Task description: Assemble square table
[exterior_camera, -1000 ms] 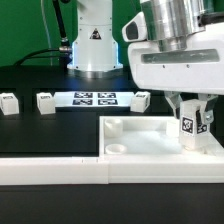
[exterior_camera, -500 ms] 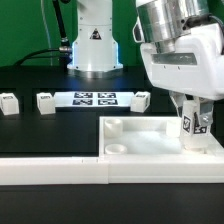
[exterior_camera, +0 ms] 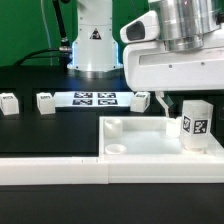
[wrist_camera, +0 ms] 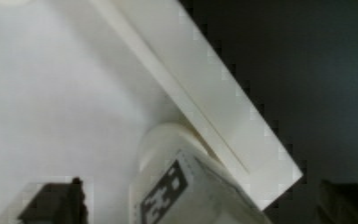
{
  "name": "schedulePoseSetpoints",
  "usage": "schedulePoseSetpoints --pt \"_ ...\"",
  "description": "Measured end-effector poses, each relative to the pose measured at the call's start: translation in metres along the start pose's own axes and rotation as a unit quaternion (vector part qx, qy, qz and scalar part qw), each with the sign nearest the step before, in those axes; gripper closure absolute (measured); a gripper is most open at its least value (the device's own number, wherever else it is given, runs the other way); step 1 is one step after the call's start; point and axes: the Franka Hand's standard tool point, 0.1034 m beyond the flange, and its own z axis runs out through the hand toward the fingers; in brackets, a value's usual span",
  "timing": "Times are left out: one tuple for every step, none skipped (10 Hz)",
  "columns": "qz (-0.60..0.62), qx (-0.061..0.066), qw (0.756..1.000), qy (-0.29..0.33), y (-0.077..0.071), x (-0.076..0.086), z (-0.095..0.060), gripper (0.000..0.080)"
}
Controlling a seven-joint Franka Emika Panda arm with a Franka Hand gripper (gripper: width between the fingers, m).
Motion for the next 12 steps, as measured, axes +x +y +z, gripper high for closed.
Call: schedulePoseSetpoints --pt "-0.023 0.000 1.000 0.000 -0.0002 -0.0003 0.0002 0.0151" --pt "-0.103 -0.010 0.995 0.004 0.0009 0.0007 -0.0005 0.0151" --pt "-0.203 -0.027 0.979 0.012 0.0004 0.0028 -0.0023 0.0151" --pt "-0.310 -0.044 0.949 0.018 -0.0003 0.0052 -0.0029 0.0151" --pt "-0.370 -0.048 0.928 0.017 0.0000 0.0044 0.0001 0.0151" --pt "-0.371 -0.047 0.927 0.020 -0.0023 0.0007 0.0023 0.0151" --pt "-0.365 -0.046 0.930 0.020 -0.0028 0.0005 0.0024 0.0151" --pt "-0.362 -0.046 0.931 0.020 -0.0025 0.0006 0.0026 0.0285" --pt "-0.323 -0.043 0.945 0.021 -0.0032 -0.0001 0.0028 0.0453" --pt "-0.289 -0.042 0.956 0.022 -0.0024 0.0005 0.0027 0.0453" --pt "-0.272 -0.044 0.961 0.024 0.0012 0.0034 0.0026 0.0506" --pt "-0.227 -0.042 0.973 0.026 0.0014 0.0041 0.0024 0.0506"
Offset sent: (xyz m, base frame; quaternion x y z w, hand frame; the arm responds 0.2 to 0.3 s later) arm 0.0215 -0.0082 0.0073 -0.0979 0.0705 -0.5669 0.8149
